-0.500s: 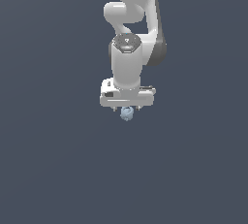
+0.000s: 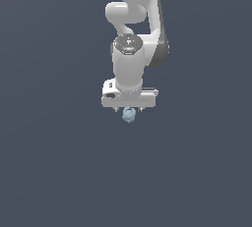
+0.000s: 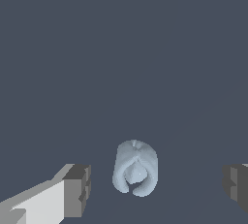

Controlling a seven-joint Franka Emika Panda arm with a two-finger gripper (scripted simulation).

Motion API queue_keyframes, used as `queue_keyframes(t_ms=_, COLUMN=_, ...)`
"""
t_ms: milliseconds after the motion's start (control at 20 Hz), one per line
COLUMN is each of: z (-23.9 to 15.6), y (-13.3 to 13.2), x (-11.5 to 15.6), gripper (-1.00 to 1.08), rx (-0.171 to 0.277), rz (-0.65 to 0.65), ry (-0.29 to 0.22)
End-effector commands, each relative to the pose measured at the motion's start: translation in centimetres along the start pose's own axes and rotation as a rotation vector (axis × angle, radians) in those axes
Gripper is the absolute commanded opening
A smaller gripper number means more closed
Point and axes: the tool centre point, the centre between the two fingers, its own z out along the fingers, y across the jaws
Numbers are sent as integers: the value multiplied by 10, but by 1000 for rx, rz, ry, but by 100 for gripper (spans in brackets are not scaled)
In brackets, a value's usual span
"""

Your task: Pick up the object and move it to a goal position.

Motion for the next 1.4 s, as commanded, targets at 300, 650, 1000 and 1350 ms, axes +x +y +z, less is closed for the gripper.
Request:
queue_keyframes(t_ms=300, z=0, y=0, x=-1, gripper=100, rx=1, rz=6, ry=-3)
queue_keyframes(t_ms=650, z=15, y=-1, x=-9, gripper=100, rx=-2, rz=35, ry=-1)
queue_keyframes(t_ms=1000, z=47, y=-3, x=-31, gripper=100, rx=-9, rz=104, ry=3)
queue_keyframes(t_ms=1350, z=72, y=-3, x=-51, gripper=100, rx=-15, rz=162, ry=7)
